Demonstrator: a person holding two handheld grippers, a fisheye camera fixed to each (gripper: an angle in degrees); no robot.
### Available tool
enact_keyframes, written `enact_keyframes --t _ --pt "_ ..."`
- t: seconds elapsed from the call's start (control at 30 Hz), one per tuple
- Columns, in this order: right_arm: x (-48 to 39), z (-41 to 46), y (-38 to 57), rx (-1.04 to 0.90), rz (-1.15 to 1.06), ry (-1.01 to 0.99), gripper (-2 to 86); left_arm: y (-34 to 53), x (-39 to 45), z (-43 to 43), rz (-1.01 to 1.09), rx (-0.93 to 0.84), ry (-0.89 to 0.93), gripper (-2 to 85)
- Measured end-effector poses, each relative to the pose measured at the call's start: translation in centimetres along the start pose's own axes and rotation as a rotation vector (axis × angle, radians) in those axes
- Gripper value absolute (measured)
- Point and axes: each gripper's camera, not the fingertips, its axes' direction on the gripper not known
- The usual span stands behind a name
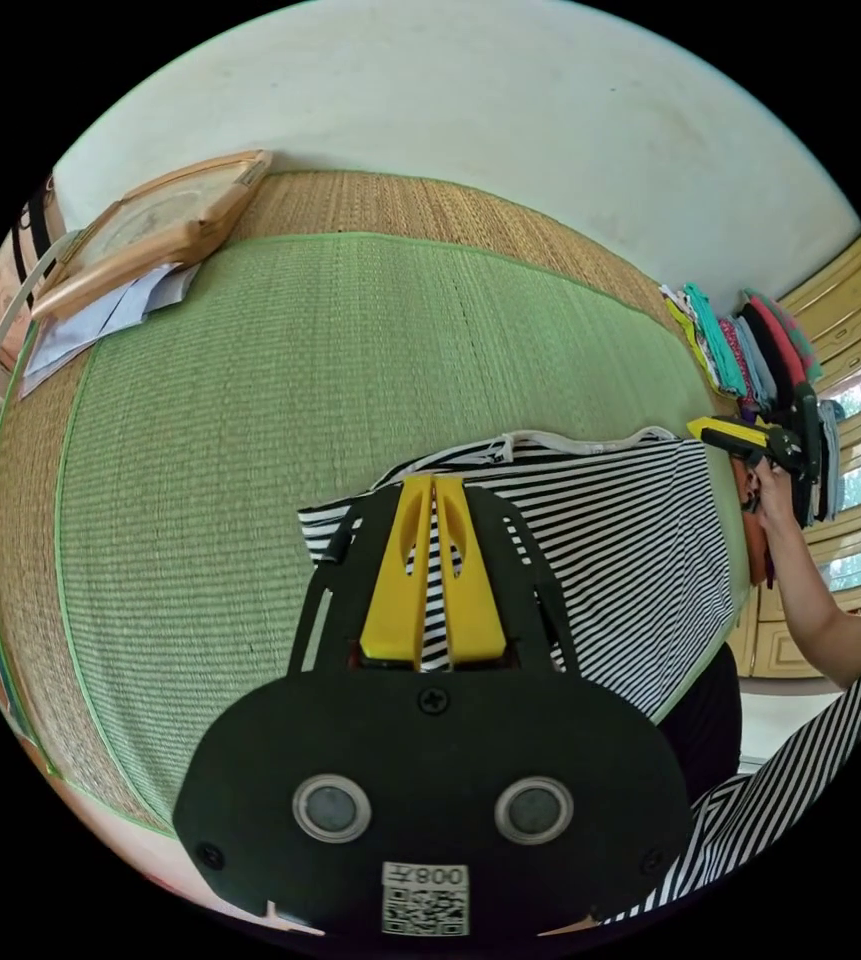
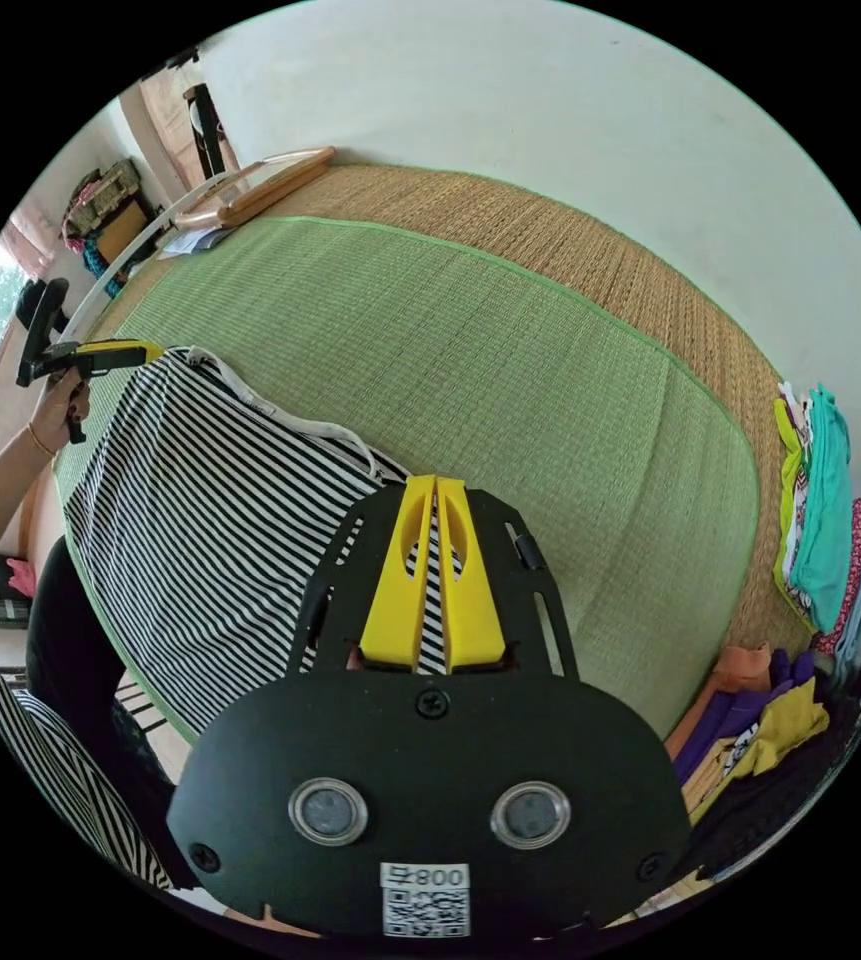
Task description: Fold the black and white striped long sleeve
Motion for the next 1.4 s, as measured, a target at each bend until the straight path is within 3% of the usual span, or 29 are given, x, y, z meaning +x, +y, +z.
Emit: enact_keyframes --t 0.13,0.3,0.43,0.63,0.8,1.1,1.23,1.4 --pt "2.0 -2.6 3.1 0.044 0.059 -0.052 0.0 1.7 -1.3 -1.6 -0.018 0.032 0.018 0.2" --pt "4.7 -4.8 7.4 0.094 0.167 -0.107 0.0 3.1 -3.4 -0.2 -0.060 -0.048 -0.024 0.2" --pt "7.2 -3.5 9.1 0.044 0.213 -0.122 0.0 3.3 -5.0 0.3 -0.106 -0.043 0.035 0.2" --pt "12.2 -1.8 9.3 -0.015 0.315 -0.178 0.1 4.0 -5.1 0.2 -0.091 -0.063 -0.017 0.2" --pt "14.3 -4.0 11.7 0.017 0.355 -0.216 0.3 7.1 -5.8 -1.4 -0.111 -0.018 0.134 0.3" --pt "15.7 -9.6 25.3 -0.021 0.423 -0.467 5.6 20.2 -7.6 -2.1 -0.233 -0.172 0.329 3.8" --pt "16.6 -9.9 32.7 -0.034 0.565 -0.628 7.2 23.9 -7.9 -1.4 -0.290 -0.185 0.327 6.1" --pt "17.1 -10.1 37.2 -0.002 0.641 -0.692 7.7 25.4 -7.4 1.1 -0.282 -0.221 0.281 4.9"
